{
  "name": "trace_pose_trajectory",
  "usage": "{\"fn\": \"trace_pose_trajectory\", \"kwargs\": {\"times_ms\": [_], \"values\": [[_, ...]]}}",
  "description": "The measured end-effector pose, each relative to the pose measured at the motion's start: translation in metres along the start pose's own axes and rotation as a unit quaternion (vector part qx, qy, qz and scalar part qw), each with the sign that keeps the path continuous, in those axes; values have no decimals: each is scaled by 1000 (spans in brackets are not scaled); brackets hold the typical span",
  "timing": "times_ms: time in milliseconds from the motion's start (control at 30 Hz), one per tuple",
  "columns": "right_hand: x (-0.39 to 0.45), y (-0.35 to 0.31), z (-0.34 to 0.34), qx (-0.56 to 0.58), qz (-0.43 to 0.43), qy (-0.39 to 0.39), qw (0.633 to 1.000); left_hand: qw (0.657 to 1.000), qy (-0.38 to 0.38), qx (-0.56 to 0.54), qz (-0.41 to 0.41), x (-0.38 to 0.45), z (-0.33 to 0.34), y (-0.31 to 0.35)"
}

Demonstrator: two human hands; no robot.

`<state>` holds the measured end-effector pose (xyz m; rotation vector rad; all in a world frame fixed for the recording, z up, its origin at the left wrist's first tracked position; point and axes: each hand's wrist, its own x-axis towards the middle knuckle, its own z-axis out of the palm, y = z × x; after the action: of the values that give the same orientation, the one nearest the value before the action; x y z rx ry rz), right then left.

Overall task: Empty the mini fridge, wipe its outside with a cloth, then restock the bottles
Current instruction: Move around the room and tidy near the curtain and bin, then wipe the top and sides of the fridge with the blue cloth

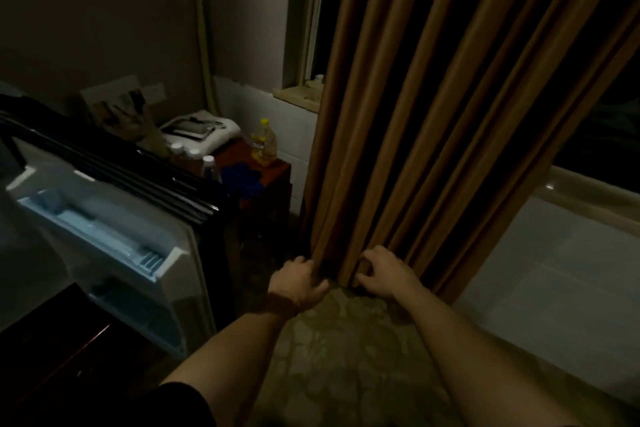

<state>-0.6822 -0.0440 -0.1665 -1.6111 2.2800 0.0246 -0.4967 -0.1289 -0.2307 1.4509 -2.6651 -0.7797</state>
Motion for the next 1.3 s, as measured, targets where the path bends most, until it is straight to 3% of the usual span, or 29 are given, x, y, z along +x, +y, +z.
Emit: {"fn": "trace_pose_trajectory", "kwargs": {"times_ms": [367, 567, 700, 1067, 1300], "values": [[122, -85, -44, -1, -232, 11, 973, 976, 87, 37, -195, 26, -45, -19], [145, -107, -60, -23, -352, -7, 936, 933, 152, 57, -320, 12, -72, -9], [153, -100, -69, -43, -395, -20, 917, 886, 225, 46, -403, -1, -94, 3], [123, -125, -78, -73, -509, -29, 857, 825, 323, 141, -443, -67, -107, 46], [95, -146, -80, -82, -569, -41, 817, 759, 380, 213, -484, -118, -135, 45]]}}
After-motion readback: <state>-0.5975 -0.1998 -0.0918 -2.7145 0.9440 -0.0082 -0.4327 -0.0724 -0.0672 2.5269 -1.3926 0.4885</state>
